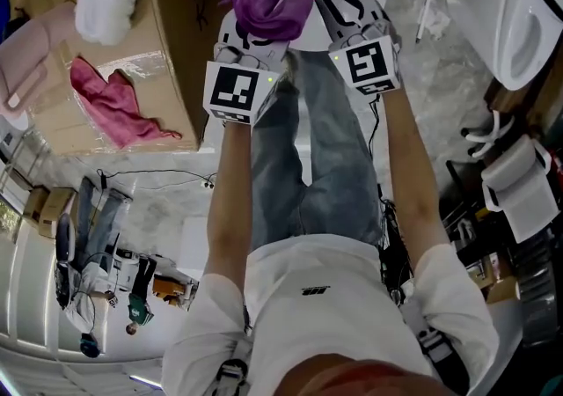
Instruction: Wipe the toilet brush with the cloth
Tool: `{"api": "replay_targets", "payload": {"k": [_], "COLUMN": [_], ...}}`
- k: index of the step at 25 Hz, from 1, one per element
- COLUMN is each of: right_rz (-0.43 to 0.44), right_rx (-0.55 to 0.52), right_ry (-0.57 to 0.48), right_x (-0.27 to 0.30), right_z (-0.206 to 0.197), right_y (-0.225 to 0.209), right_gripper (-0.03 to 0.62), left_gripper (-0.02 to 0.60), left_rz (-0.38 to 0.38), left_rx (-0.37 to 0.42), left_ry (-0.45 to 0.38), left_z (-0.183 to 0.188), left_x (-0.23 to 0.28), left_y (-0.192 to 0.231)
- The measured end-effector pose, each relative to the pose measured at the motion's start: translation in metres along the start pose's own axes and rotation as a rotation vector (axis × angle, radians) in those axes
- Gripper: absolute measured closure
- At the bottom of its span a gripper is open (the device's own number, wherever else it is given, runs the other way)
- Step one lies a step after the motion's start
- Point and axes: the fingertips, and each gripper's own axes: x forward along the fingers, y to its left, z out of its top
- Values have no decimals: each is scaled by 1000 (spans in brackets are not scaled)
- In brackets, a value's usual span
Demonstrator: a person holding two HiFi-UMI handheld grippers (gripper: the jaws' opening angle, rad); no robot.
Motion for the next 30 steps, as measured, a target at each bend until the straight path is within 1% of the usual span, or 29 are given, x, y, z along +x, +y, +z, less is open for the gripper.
{"api": "replay_targets", "payload": {"k": [4,11,14,17,19,21,25,30], "right_rz": [17,68,107,160,191,207,238,264], "right_rx": [-53,-93,-77,-71,-76,-67,-16,-2], "right_ry": [45,20,1,-51,-66,-75,-93,-90], "right_x": [16,41,47,49,48,49,51,51], "right_z": [-14,-16,-18,-11,-8,-7,-7,-10], "right_y": [-2,0,1,7,10,10,11,12], "right_gripper": [534,505,499,499,499,497,504,513], "left_gripper": [420,374,364,364,364,364,365,365], "left_rz": [-12,-31,-32,-39,-43,-41,-36,-42], "left_rx": [4,5,2,2,6,8,-6,-6], "left_ry": [3,-5,-15,-24,-29,-32,-36,-35], "left_z": [-8,-15,-15,-15,-14,-14,-15,-17], "left_x": [13,35,44,50,53,55,58,63], "left_y": [3,8,12,14,15,16,19,18]}}
